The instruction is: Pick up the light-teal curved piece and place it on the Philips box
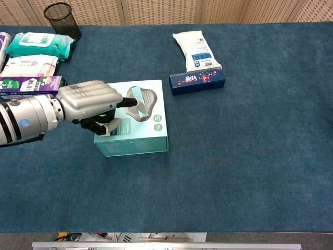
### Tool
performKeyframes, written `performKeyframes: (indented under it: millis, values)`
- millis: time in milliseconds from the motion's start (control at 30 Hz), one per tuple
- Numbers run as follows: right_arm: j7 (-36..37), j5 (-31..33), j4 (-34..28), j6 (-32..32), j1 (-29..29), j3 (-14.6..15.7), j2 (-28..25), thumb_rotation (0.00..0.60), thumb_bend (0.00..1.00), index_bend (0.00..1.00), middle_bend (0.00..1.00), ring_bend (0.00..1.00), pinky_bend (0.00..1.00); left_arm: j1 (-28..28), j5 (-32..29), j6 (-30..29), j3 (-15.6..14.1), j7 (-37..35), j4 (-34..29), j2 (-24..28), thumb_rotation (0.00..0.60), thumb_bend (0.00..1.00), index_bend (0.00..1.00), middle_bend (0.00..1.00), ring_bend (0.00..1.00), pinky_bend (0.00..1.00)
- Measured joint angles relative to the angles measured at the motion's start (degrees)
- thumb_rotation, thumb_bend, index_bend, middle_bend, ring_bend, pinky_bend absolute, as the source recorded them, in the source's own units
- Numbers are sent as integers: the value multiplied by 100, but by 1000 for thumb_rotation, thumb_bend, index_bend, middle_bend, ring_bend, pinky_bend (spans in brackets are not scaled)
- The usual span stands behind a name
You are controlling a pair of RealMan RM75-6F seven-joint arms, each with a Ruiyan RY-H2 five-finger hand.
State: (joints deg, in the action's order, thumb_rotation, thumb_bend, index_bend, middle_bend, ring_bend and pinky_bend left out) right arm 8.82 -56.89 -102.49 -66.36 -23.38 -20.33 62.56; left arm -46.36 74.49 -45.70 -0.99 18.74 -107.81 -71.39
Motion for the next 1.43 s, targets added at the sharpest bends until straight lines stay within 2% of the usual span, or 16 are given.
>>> performKeyframes:
  millis: [233,433,567,633,733,867,967,1200,1433]
  values:
    - [105,-70,-104,-44,99,3,-130,600,684,414,803,856,1000,241,271,-481,19,-176,-165,300,600,646,166,993,984,903]
    - [239,-190,-184,-133,339,89,-397,600,666,397,739,738,995,705,555,-1217,-25,-562,-128,545,600,632,147,859,829,845]
    - [275,-374,-156,-240,540,243,-532,600,555,396,658,625,865,1144,680,-1823,-61,-931,25,695,600,632,136,760,716,835]
    - [277,-482,-139,-309,659,342,-616,600,503,396,636,598,834,1407,685,-2122,-77,-1134,140,781,600,631,131,718,667,818]
    - [279,-647,-93,-475,814,457,-663,600,426,396,596,556,773,1761,609,-2510,-74,-1357,307,875,600,574,128,634,596,757]
    - [286,-944,12,-697,1021,650,-667,600,360,396,542,499,688,2191,380,-3003,-24,-1552,590,892,600,456,128,489,459,615]
    - [226,-1217,195,-938,1172,815,-592,600,327,395,514,462,632,2516,147,-3365,44,-1615,853,829,600,439,129,399,364,508]
    - [-45,-1797,758,-1642,1538,1138,-180,600,327,395,502,442,601,3103,-219,-3946,162,-1642,1237,617,600,439,134,365,336,439]
    - [-212,-1986,807,-1848,1772,1336,-56,600,327,395,502,440,601,3647,-270,-4388,84,-1485,1218,534,600,439,135,363,336,428]
